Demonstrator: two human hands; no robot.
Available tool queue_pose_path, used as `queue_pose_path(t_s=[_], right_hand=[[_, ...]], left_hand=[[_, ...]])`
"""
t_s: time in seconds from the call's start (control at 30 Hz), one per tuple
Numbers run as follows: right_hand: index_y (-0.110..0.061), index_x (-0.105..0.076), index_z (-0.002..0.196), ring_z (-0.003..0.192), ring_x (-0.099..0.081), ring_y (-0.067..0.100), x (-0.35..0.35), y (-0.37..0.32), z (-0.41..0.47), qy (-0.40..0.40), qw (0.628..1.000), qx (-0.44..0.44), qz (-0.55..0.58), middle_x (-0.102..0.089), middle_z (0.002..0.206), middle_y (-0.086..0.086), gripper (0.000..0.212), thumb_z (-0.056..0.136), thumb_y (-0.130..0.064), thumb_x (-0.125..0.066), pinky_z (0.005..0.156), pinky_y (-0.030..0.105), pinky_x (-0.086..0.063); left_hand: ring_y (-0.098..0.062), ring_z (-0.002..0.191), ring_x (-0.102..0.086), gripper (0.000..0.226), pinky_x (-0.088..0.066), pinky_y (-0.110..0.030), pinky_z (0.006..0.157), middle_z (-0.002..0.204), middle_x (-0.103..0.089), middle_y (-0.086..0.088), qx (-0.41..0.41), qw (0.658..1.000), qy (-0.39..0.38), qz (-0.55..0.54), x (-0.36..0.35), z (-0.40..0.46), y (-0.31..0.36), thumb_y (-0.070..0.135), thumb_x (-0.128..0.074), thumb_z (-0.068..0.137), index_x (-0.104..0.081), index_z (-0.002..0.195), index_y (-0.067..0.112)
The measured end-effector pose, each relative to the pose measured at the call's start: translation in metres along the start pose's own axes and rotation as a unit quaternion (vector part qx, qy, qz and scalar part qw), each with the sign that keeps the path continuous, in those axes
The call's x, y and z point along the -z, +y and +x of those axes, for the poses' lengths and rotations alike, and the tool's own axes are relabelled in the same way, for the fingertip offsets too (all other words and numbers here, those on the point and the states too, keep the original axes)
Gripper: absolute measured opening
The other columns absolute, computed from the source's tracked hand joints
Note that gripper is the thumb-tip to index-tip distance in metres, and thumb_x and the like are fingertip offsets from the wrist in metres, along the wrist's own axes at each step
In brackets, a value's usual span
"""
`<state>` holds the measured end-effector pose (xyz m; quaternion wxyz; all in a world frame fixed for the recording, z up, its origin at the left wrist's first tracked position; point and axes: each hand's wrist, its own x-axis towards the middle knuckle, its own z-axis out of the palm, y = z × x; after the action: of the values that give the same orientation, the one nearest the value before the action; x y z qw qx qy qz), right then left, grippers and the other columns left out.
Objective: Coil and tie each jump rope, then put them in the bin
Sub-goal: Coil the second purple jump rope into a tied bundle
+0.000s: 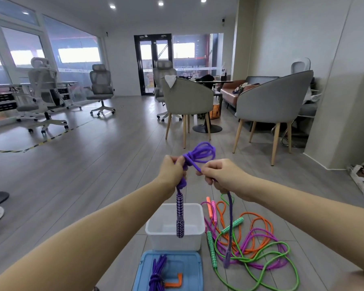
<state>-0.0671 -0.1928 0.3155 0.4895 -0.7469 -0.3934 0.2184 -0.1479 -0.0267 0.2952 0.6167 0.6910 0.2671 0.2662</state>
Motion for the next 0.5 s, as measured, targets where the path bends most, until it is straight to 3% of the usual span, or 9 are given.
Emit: queue_pose_path(t_s=[0.07,0.13,0.2,0.3,0.37,0.47,0.5], right_hand=[[-0.013,-0.073,0.105,0.048,-0.037,0.009,0.002,0.006,-0.001,-0.048,0.999,-0.019,0.018,-0.053,0.064,-0.003,0.025,0.106,-0.027,-0.053,0.045,0.024,-0.030],[-0.011,-0.072,0.101,0.048,-0.035,0.009,0.008,0.011,0.001,-0.050,0.998,-0.042,0.001,-0.048,0.065,-0.003,0.030,0.107,-0.033,-0.052,0.045,0.024,-0.029],[-0.010,-0.069,0.096,0.047,-0.034,0.008,0.018,0.015,0.004,-0.037,0.997,-0.065,-0.019,-0.045,0.066,-0.003,0.036,0.105,-0.041,-0.053,0.046,0.023,-0.029],[-0.012,-0.064,0.091,0.051,-0.033,0.010,0.034,0.021,0.004,-0.094,0.992,-0.086,-0.019,-0.044,0.064,-0.005,0.039,0.099,-0.050,-0.060,0.049,0.024,-0.029],[-0.013,-0.063,0.094,0.054,-0.035,0.010,0.040,0.021,-0.001,-0.136,0.988,-0.067,-0.005,-0.047,0.069,-0.003,0.033,0.099,-0.045,-0.062,0.050,0.023,-0.030],[-0.009,-0.068,0.101,0.067,-0.054,0.013,0.044,0.016,-0.004,-0.144,0.988,-0.046,-0.032,-0.063,0.081,0.005,0.010,0.100,-0.017,-0.063,0.058,0.020,-0.045],[-0.005,-0.070,0.102,0.072,-0.058,0.017,0.044,0.014,-0.003,-0.153,0.985,-0.055,-0.049,-0.066,0.086,0.011,0.011,0.099,-0.014,-0.064,0.062,0.021,-0.048]], left_hand=[[-0.009,0.050,-0.051,0.033,-0.047,-0.024,0.050,0.077,-0.059,-0.009,0.034,0.995,-0.010,-0.098,0.003,-0.001,0.011,0.026,-0.047,0.109,-0.057,0.120,-0.003],[-0.009,0.052,-0.047,0.036,-0.046,-0.022,0.049,0.073,-0.055,-0.006,0.056,0.984,-0.083,-0.149,0.007,-0.010,0.026,0.028,-0.041,0.111,-0.055,0.122,-0.003],[-0.010,0.055,-0.044,0.036,-0.044,-0.020,0.050,0.074,-0.054,-0.005,0.058,0.973,-0.170,-0.145,0.011,-0.022,0.037,0.029,-0.038,0.112,-0.054,0.125,0.000],[-0.009,0.056,-0.042,0.036,-0.044,-0.018,0.050,0.077,-0.055,-0.004,0.066,0.948,-0.281,-0.131,0.017,-0.033,0.044,0.030,-0.039,0.111,-0.051,0.132,0.003],[-0.009,0.057,-0.041,0.034,-0.043,-0.018,0.050,0.078,-0.055,-0.004,0.078,0.930,-0.347,-0.091,0.021,-0.036,0.044,0.029,-0.040,0.111,-0.051,0.132,0.005],[-0.010,0.058,-0.040,0.021,-0.041,-0.018,0.051,0.080,-0.056,-0.006,0.100,0.900,-0.424,-0.016,0.026,-0.037,0.043,0.028,-0.044,0.109,-0.048,0.120,0.011],[-0.010,0.059,-0.041,0.017,-0.041,-0.019,0.051,0.082,-0.057,-0.007,0.103,0.891,-0.442,0.021,0.027,-0.037,0.042,0.028,-0.046,0.109,-0.047,0.115,0.012]])
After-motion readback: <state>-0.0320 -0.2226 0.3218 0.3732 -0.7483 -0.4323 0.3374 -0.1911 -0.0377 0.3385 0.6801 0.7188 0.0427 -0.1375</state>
